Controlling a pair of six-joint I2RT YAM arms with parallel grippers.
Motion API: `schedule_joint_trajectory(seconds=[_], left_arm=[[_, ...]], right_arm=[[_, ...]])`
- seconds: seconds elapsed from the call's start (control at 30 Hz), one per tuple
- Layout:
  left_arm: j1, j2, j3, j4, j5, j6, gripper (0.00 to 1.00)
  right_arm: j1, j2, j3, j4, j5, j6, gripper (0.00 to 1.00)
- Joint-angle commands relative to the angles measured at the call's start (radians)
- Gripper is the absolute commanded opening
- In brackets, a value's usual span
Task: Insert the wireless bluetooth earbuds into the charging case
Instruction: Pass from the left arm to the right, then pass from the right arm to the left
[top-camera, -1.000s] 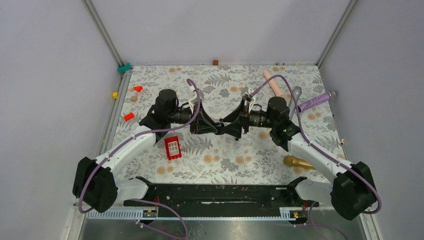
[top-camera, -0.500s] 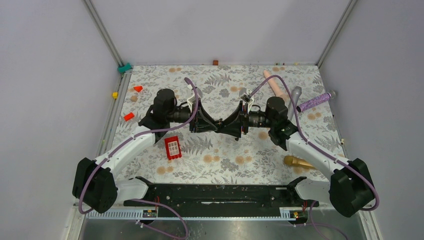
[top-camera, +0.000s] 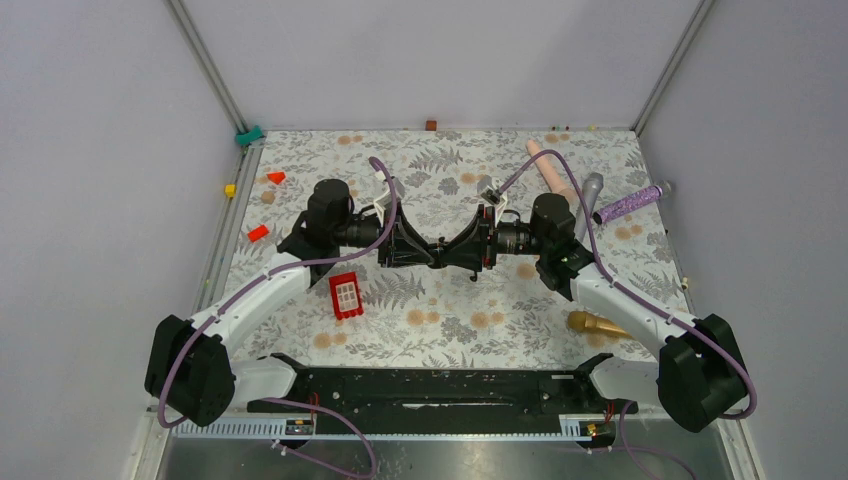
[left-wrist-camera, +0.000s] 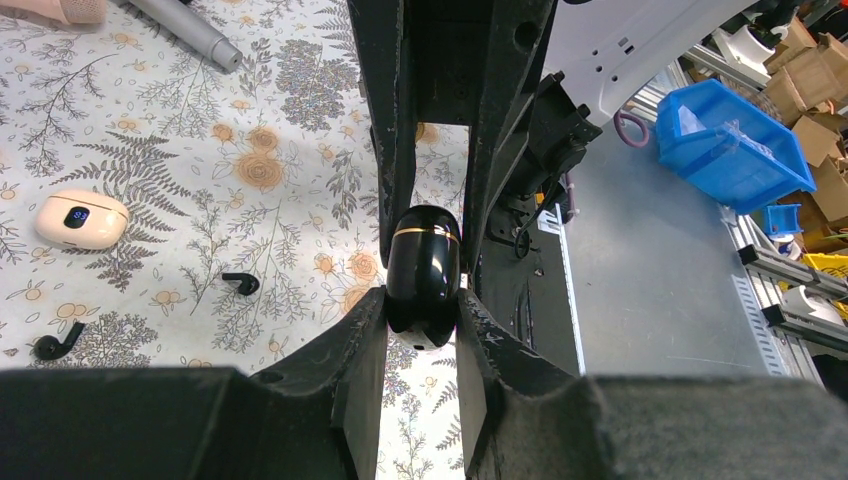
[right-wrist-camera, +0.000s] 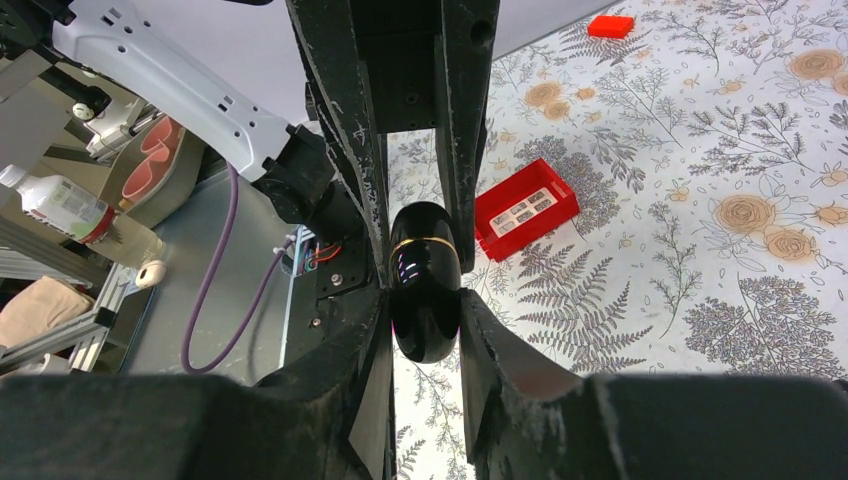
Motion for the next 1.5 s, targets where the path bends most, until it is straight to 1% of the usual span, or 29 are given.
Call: schedule_joint_trajectory(seconds=[0.0,0.03,0.07,0.1,0.13,0.2,0.27,0.37,0.43,0.53,0.6,0.77,0.87,1.03,1.33,1.47], left_arm=[[0.001,-0.025,0.012,0.032,0.028,0.027,0.27],[0.002,-0.025,0.014,0.02,0.032,0.038,0.39],[0.002,-0.026,0.019,0.008,0.036,0.048,0.53],[0.002,-0.026,0.022,0.001,0.039,0.056,0.64],[0.001,-0.025,0.029,-0.014,0.043,0.07,0.71],[0.0,-0.024,0.055,-0.097,0.052,0.142,0.81],[-0.001,-0.013,0.096,-0.228,0.066,0.261,0.85],[-0.021,0.009,0.169,-0.491,0.048,0.487,0.84],[-0.051,0.023,0.202,-0.601,0.024,0.594,0.81],[-0.096,0.044,0.229,-0.692,-0.011,0.689,0.78],[-0.118,0.058,0.241,-0.73,-0.034,0.726,0.76],[-0.133,0.092,0.27,-0.761,-0.038,0.737,0.68],[-0.136,0.096,0.279,-0.762,-0.032,0.73,0.63],[-0.137,0.094,0.283,-0.764,-0.033,0.726,0.62],[-0.138,0.089,0.268,-0.736,-0.017,0.701,0.61],[-0.138,0.096,0.273,-0.73,-0.013,0.688,0.58]], right_arm=[[0.011,-0.011,0.003,0.057,-0.035,0.012,0.15],[0.011,-0.014,0.004,0.053,-0.035,0.01,0.14],[0.011,-0.016,0.008,0.045,-0.035,0.003,0.14],[0.01,-0.018,0.011,0.033,-0.036,-0.006,0.14],[0.011,-0.02,0.014,0.018,-0.036,-0.017,0.14],[0.011,-0.026,0.027,-0.024,-0.037,-0.047,0.14],[0.011,-0.035,0.046,-0.096,-0.034,-0.094,0.14],[0.011,-0.052,0.077,-0.214,-0.022,-0.185,0.14],[0.011,-0.061,0.091,-0.276,-0.014,-0.241,0.14],[0.011,-0.068,0.101,-0.322,-0.022,-0.28,0.14],[0.011,-0.072,0.101,-0.326,-0.038,-0.283,0.14],[0.017,-0.083,0.098,-0.353,-0.062,-0.308,0.14],[0.034,-0.08,0.107,-0.405,-0.056,-0.373,0.14],[0.063,-0.058,0.128,-0.479,-0.047,-0.443,0.14],[0.076,-0.048,0.132,-0.494,-0.033,-0.454,0.15],[0.086,-0.037,0.137,-0.508,-0.025,-0.468,0.15]])
